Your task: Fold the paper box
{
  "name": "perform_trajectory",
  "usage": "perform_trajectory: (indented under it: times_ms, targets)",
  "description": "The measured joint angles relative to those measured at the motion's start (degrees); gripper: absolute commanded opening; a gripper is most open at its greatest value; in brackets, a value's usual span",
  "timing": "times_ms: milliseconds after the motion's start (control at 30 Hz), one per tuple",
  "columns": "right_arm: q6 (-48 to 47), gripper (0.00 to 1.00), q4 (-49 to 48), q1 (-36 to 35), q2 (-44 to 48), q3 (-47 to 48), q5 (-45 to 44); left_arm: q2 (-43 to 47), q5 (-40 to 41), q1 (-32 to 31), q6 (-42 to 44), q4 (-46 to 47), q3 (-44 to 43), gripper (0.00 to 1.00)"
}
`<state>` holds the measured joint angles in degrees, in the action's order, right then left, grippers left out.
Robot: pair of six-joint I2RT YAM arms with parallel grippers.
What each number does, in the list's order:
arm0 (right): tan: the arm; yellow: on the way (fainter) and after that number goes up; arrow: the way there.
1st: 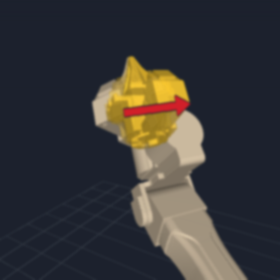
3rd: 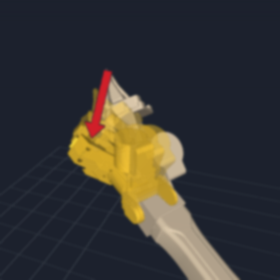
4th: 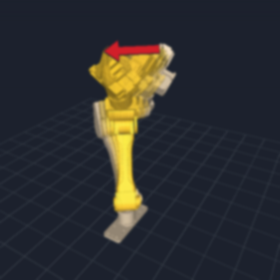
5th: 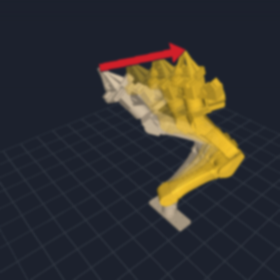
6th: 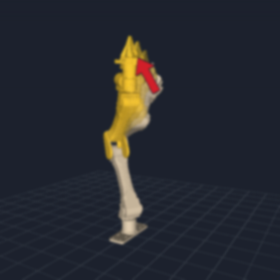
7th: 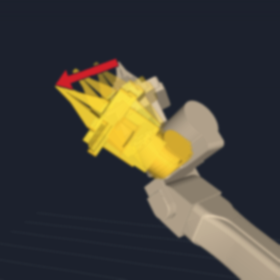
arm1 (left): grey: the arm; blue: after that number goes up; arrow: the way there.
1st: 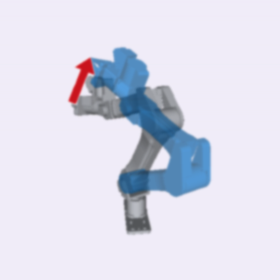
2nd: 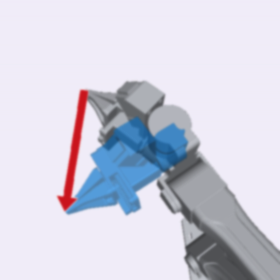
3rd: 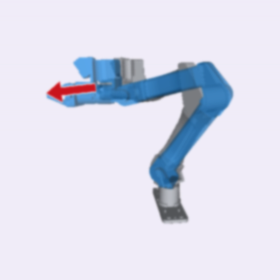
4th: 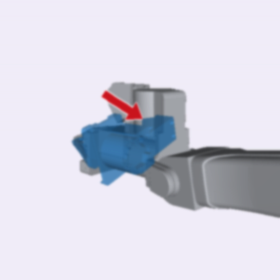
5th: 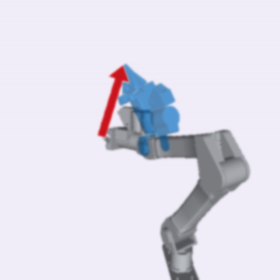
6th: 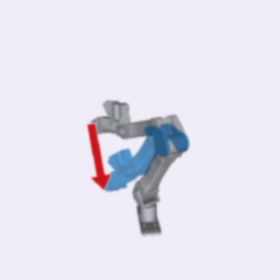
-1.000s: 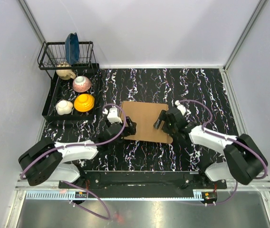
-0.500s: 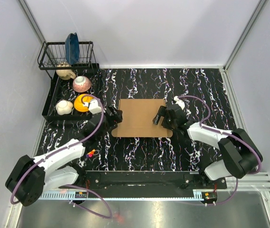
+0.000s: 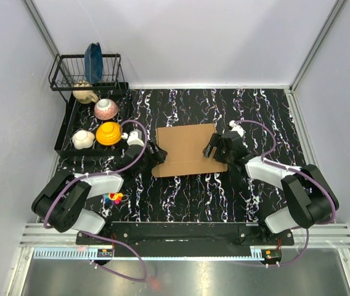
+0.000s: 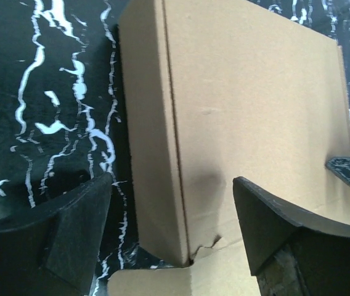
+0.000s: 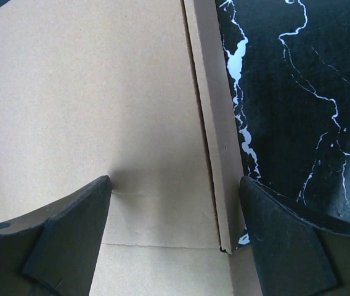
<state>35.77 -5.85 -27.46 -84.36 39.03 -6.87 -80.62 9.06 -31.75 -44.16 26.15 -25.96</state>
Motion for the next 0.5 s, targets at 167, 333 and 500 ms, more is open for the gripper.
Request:
perform_trajectory:
  times_ms: [167, 333, 500]
  targets:
    - [0.09, 0.77, -4.24, 0.24, 0.0, -2.05, 1.99, -2.01, -3.15, 0.02, -1.16, 6.88, 1.22, 0.56]
    - [0.96, 0.71, -8.46, 0.63, 0.31, -4.52, 3.34, -3.15, -4.13, 0.74, -1.14, 8.7, 1.73, 0.45]
    - [1.9, 0.66, -11.13, 0.94, 0.85, -6.38, 3.56, -3.23, -3.85, 1.09, -1.18, 9.75, 2.1, 0.4]
